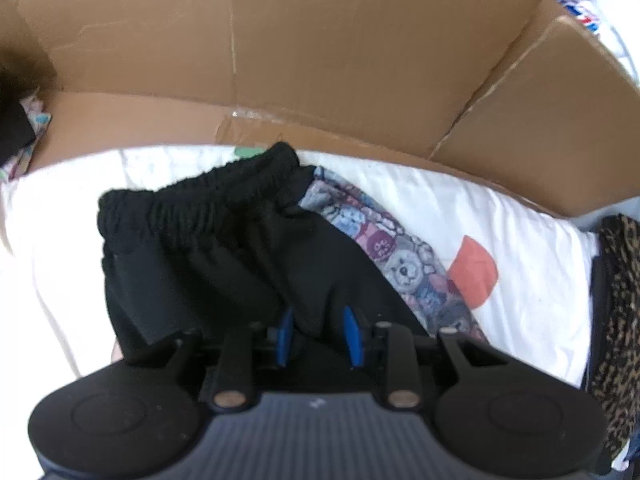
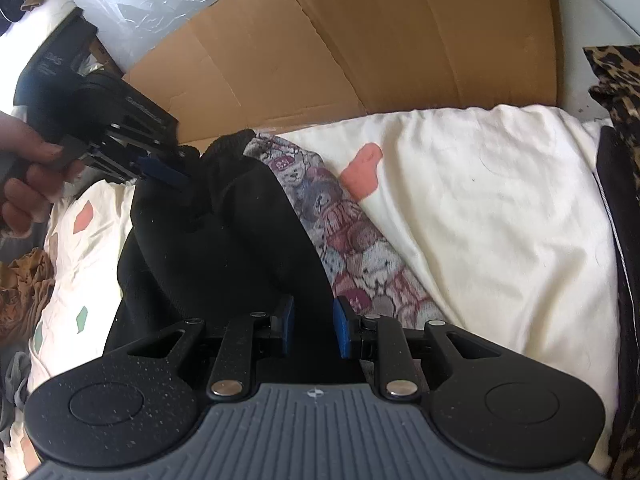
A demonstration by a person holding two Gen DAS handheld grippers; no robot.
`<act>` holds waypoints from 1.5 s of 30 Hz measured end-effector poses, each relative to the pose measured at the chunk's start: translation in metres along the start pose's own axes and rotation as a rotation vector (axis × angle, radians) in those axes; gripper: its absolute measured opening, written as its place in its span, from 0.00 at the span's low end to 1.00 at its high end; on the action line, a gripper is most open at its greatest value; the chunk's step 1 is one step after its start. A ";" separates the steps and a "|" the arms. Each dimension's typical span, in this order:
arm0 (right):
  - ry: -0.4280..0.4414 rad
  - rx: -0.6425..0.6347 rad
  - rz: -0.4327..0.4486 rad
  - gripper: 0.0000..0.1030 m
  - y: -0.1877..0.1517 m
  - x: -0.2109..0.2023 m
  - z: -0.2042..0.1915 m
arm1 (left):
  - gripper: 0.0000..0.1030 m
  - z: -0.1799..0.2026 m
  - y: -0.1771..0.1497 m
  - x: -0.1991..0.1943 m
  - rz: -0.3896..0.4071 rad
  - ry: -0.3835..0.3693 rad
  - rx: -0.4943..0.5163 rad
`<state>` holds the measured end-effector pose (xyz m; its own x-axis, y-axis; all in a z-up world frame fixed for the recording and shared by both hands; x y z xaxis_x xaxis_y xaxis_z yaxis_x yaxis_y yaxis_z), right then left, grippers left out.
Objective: Fold clothes
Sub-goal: 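Open both grippers and move them to the folded shorts' waistband and leg end, then grasp the shorts waistband with the left gripper while the right gripper grasps the leg end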
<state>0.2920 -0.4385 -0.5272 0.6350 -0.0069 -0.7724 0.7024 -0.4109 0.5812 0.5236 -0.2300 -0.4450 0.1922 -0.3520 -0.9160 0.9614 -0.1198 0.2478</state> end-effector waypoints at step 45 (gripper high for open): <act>0.033 -0.202 0.007 0.00 -0.010 -0.016 -0.004 | 0.02 -0.008 0.002 -0.019 0.018 -0.093 -0.178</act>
<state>0.2764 -0.4304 -0.5193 0.6481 0.0221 -0.7612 0.7459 -0.2200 0.6287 0.5232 -0.2165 -0.4297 0.1991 -0.4378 -0.8768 0.9791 0.0507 0.1970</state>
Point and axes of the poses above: each gripper's, at about its wrist camera, not at the fingertips, and x roughly the way its jaws point, z to its right, y to its top, the point moved 6 cm from there along x, roughly the way its jaws point, and after that the axes turned 12 degrees about -y, right-handed, at the moved point
